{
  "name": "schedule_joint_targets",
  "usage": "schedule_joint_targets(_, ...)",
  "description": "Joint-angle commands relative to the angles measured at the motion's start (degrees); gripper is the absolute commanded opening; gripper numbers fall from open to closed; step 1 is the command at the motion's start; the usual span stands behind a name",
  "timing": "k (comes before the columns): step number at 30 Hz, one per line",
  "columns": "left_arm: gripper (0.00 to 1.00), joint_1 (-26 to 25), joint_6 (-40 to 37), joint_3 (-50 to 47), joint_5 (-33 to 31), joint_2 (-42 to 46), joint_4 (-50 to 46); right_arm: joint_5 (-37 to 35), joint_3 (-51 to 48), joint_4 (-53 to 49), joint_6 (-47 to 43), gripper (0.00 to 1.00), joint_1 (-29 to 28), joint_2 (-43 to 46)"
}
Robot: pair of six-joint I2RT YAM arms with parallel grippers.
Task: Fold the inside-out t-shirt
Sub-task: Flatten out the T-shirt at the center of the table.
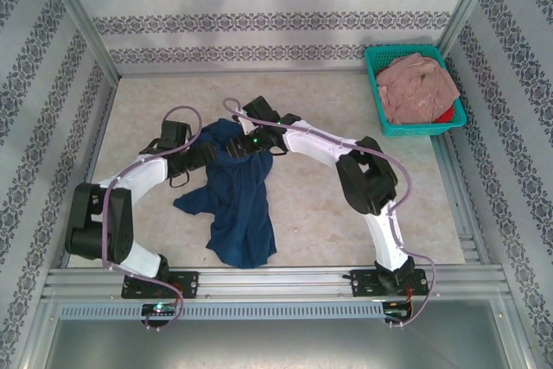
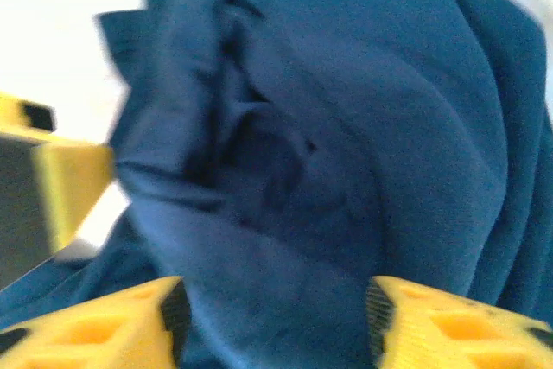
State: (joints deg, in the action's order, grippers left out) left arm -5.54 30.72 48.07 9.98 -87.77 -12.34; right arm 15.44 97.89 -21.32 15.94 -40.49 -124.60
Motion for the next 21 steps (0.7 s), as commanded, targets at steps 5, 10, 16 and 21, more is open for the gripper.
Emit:
schedule_joint_targets(5,0.85,0.1,1.7,5.1,2.0,-7.8,5.4,-6.6,6.4,-1.9,1.1,0.51,1.1,-3.7)
schedule_joint_targets(10,0.68,0.1,2.5,7.9,4.2,-12.8,9.5,-4.2,5.9,-1.6,1.8,0.44,2.1,-5.1)
schedule_joint_targets(16,0.17,0.1,2.6,10.4,10.7,-12.5,14.8,1.3,5.8,-2.2,0.2,0.0,5.9,0.3)
schedule_joint_targets(21,0.0,-2.9,5.5,11.2,18.3,2.4,19.8,6.1,-5.4,2.5,-0.9,0.0,12.1,22.7)
